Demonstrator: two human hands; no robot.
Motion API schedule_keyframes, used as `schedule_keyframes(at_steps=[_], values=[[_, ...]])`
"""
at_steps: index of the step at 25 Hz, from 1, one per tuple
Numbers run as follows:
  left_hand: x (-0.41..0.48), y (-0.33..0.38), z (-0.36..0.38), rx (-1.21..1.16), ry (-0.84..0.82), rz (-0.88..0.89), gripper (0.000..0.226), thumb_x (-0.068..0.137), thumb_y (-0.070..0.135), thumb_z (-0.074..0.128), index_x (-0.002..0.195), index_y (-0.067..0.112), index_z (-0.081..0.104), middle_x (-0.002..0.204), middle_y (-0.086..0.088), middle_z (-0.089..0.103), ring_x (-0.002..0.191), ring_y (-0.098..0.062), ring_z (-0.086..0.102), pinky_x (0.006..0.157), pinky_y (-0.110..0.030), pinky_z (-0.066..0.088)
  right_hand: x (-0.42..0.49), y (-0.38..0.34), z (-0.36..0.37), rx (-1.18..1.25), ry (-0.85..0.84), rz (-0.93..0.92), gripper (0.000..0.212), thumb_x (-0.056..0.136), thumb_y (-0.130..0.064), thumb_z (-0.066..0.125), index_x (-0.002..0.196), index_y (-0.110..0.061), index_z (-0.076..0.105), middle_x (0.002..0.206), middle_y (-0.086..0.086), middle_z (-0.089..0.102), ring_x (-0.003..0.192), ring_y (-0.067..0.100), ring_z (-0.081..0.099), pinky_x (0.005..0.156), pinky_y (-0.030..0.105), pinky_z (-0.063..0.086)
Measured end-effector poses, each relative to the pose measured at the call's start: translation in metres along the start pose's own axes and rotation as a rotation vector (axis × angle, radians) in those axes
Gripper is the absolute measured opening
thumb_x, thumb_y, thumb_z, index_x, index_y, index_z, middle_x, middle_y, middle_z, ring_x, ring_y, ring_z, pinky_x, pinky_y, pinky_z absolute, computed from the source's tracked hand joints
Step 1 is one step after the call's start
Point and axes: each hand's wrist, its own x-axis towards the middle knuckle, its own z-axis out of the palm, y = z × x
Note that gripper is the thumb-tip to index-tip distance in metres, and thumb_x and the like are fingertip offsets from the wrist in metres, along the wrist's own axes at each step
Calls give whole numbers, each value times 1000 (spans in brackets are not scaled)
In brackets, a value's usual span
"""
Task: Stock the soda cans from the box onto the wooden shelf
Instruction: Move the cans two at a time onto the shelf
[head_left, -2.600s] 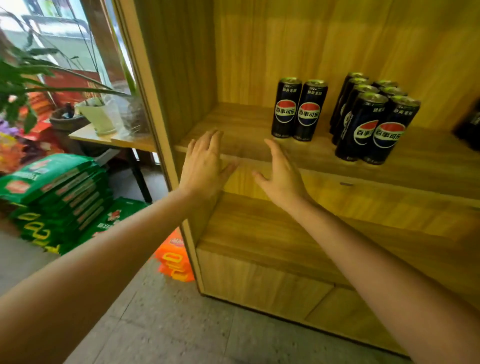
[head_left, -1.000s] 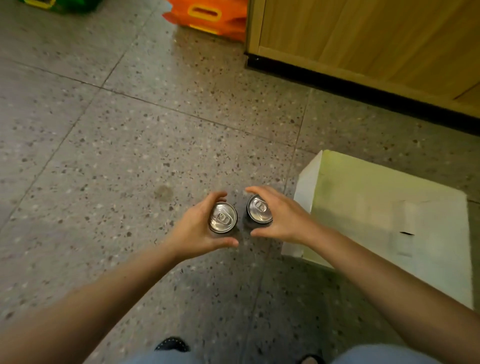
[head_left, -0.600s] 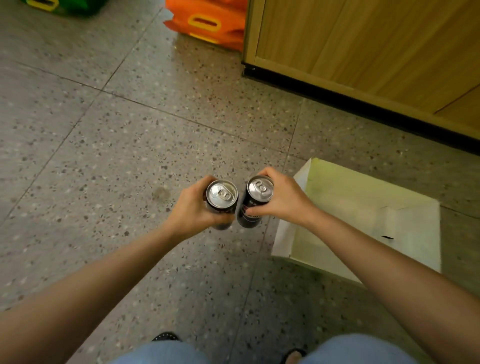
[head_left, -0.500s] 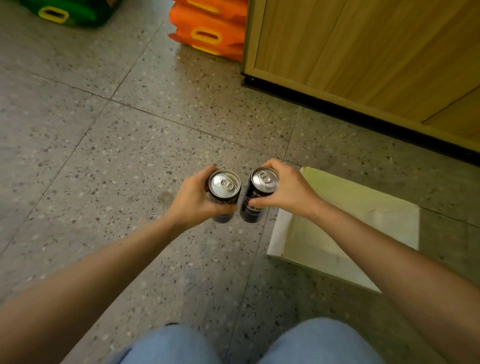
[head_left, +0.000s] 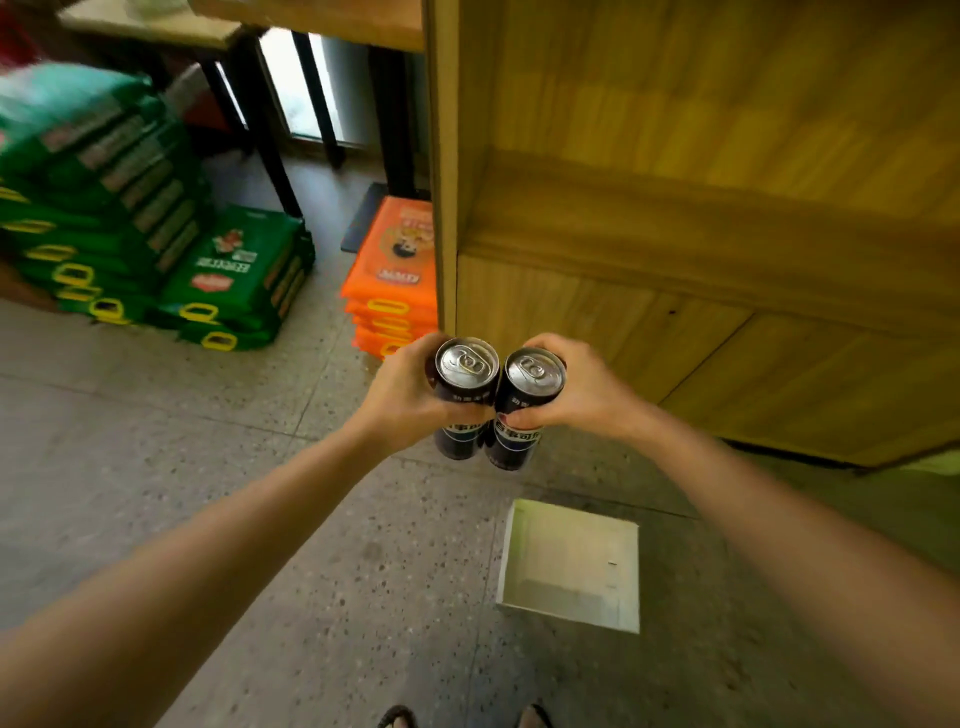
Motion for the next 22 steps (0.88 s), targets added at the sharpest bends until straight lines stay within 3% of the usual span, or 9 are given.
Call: schedule_keyframes(at_steps=[5, 8, 15, 19, 22], values=[[16, 155, -59, -29, -65, 85, 64, 40, 36, 84, 98, 25, 62, 94, 4, 71, 91, -13, 68, 84, -40, 56, -43, -137, -107, -46, 57, -22, 57, 53, -11, 86, 101, -15, 56, 93, -8, 63, 88, 9, 62, 77, 25, 51], [26, 222, -78, -12, -96, 139, 77, 38, 44, 86, 107, 19, 61, 101, 3, 72, 96, -12, 68, 87, -43, 55, -66, -187, -156, -65, 101, -26, 58, 55, -10, 85, 106, -10, 56, 101, 0, 66, 93, 12, 63, 81, 28, 53], [86, 327, -77, 23, -111, 225, 79, 39, 42, 85, 109, 14, 61, 104, -1, 72, 96, -15, 68, 87, -43, 55, -73, -231, -260, -169, 230, -66, 57, 55, -20, 86, 105, -17, 57, 106, 0, 66, 100, 17, 63, 87, 37, 52], [137, 377, -70, -4, -77, 244, 81, 40, 45, 84, 111, 15, 61, 108, -2, 71, 100, -16, 66, 90, -42, 53, -48, -245, -326, -176, 252, -117, 56, 59, -15, 84, 108, -15, 57, 103, -2, 64, 97, 14, 61, 84, 30, 52], [181, 405, -65, -41, -50, 250, 64, 56, 27, 84, 113, 13, 60, 111, -2, 69, 102, -16, 63, 88, -32, 51, -20, -249, -369, -130, 326, -138, 67, 60, -12, 83, 120, -16, 52, 110, -4, 59, 101, 11, 56, 86, 25, 47]])
